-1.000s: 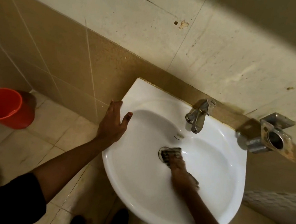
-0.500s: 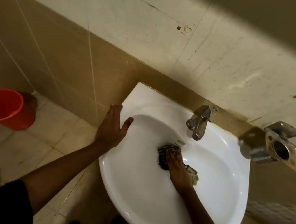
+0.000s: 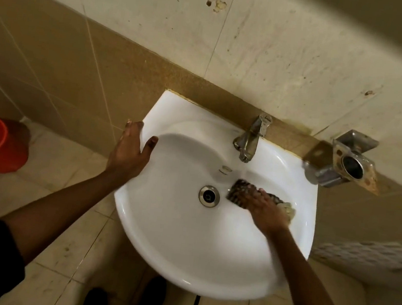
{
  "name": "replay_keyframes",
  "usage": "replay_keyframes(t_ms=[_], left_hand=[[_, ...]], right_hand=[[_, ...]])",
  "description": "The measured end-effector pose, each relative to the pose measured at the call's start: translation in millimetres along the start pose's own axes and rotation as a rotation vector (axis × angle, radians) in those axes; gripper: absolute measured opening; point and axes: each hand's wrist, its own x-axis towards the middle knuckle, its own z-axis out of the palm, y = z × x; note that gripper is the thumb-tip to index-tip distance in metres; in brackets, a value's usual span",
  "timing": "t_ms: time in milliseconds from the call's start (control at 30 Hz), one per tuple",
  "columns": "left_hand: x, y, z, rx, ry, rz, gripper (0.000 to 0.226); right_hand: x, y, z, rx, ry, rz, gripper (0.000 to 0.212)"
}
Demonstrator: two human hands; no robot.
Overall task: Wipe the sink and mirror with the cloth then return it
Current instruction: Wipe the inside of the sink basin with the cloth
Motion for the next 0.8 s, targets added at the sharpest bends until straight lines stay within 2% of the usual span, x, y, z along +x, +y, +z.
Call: replay_keyframes(t_ms=[133,233,267,333,400,467,567,633,667,700,733,800], left_hand=[[-2.4,3.7,0.6,0.0,0.008,-0.008,0.069],[-3.2,5.5,-1.3,0.009,0.014,-0.022,0.067],[-3.4,6.0,-1.8,0.013,0.009,-0.024,0.066],[-4.9,8.6,-2.1,0.02,0.009,-0.007,0.064],[-6.1,11.3,-2.5,0.016,0.027,0.009,0.06],[-9.5,14.4,-3.7,0.007,0.033,0.018,0.056],[-10.9,15.6,-4.0,-0.008,0.046,0.008,0.055],[-11.2,15.5,-5.4,-0.02,0.034,0.001,0.056],[-10.6,13.9,-5.0,-0.024,0.029,-0.001,0.057],[-10.2,13.3,-5.4,-0.013,0.034,0.003,0.057],[-10.3,11.5,-4.6,-0.005,0.032,-0.002,0.058],[-8.1,11.1,-4.9,-0.012,0.034,0.004,0.057]], right_hand=[[-24.8,0.9,-7.8,0.115,-0.115,0.22,0.05],[-10.6,-50.9,-13.0,0.453,-0.192,0.44,0.056],[-5.9,-73.1,-4.5,0.581,-0.174,0.455,0.056],[6.0,-117.8,-38.0,0.775,-0.13,0.462,0.061],[8.6,-151.1,-98.2,1.06,-0.298,0.334,0.067],[-1.8,-168.8,-141.7,1.217,-0.352,0.204,0.054],[-37.0,-150.9,-164.0,1.101,-0.384,0.056,0.049],[-68.4,-114.8,-132.9,0.892,-0.39,0.013,0.041],[-81.9,-98.0,-116.5,0.813,-0.403,0.092,0.04],[-92.2,-80.9,-90.3,0.674,-0.279,0.261,0.042],[-98.9,-62.1,-70.4,0.533,-0.246,0.337,0.042],[-103.8,-35.0,-18.7,0.399,-0.278,0.54,0.043]])
